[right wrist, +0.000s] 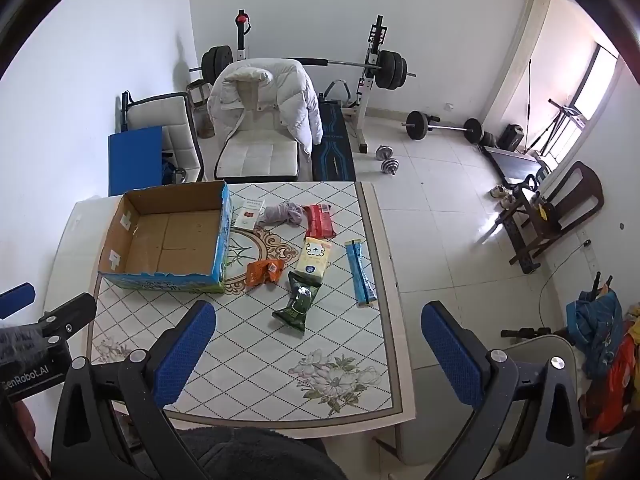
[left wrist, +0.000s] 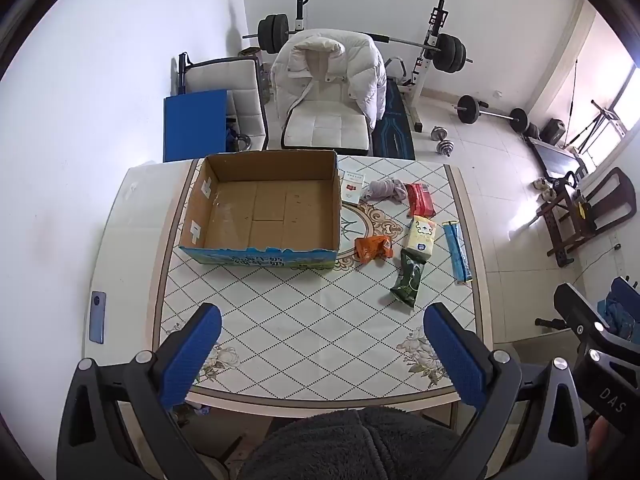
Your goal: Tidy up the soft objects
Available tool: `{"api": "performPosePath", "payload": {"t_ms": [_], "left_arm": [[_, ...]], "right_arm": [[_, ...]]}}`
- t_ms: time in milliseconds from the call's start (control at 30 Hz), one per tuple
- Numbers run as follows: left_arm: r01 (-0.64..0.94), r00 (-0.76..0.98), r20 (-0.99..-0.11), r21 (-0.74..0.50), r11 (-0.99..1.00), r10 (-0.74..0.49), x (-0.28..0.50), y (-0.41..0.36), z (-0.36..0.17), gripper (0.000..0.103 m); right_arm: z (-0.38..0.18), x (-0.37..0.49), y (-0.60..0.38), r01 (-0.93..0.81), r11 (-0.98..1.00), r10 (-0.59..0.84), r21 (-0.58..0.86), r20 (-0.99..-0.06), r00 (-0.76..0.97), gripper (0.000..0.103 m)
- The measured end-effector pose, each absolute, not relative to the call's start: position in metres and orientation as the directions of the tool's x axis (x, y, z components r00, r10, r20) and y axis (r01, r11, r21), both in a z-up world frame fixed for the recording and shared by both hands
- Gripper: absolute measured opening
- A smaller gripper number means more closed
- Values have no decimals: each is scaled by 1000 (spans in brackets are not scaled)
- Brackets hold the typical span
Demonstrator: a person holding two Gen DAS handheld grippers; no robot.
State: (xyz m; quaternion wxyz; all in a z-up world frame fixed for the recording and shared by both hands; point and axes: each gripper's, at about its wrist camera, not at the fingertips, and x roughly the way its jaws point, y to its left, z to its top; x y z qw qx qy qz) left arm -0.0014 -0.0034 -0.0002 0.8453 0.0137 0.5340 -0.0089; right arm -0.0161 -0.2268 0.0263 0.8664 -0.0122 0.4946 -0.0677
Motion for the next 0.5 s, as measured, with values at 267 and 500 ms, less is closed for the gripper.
{"api": "performPosePath", "payload": {"t_ms": [267, 500], "left_arm": [[19, 421, -906, -26, 999, -32, -2, 2, 10, 103], [18, 432, -901, -20, 1000, -26, -4, 6, 9, 103]], "right_arm": [[33, -16, -216, 99, 991, -131, -92, -841, 525, 103], [34, -20, -224, 94, 994, -105, -64, -834, 542, 103]]}}
